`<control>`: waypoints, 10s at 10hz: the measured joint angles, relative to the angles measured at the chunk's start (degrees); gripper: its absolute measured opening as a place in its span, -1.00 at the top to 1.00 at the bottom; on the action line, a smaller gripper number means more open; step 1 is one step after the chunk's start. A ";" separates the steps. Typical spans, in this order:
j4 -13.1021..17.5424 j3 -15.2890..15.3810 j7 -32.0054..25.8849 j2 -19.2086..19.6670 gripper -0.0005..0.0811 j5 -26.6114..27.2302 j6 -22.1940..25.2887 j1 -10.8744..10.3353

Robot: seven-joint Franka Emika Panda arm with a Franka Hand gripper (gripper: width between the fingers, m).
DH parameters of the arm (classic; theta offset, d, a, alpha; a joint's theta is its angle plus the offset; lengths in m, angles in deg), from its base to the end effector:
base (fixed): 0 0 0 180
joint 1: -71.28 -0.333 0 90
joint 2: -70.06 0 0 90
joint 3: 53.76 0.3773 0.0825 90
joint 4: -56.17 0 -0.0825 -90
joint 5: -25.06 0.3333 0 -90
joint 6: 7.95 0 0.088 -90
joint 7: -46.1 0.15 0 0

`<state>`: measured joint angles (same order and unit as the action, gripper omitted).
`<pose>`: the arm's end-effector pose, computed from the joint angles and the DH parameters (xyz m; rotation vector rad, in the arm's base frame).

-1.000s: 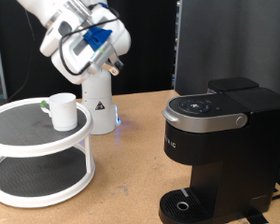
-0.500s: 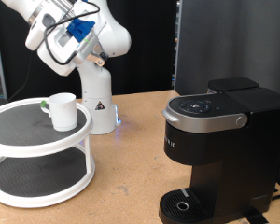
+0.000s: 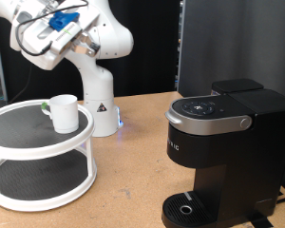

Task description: Make a cup of coffee with the keurig machine

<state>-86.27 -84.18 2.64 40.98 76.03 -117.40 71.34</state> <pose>0.3146 -0.1157 0.5252 -2.1175 0.0977 -0.5612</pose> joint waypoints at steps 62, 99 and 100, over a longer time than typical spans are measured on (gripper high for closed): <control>-12.45 -24.96 -51.44 7.78 -0.32 -20.00 3.79 9.57; -19.16 5.44 -34.87 1.24 0.80 19.42 -21.58 -5.46; -19.27 5.49 -36.00 2.45 0.80 19.42 -22.40 -5.47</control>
<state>-105.54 -78.69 -33.36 43.43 95.45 -139.80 65.87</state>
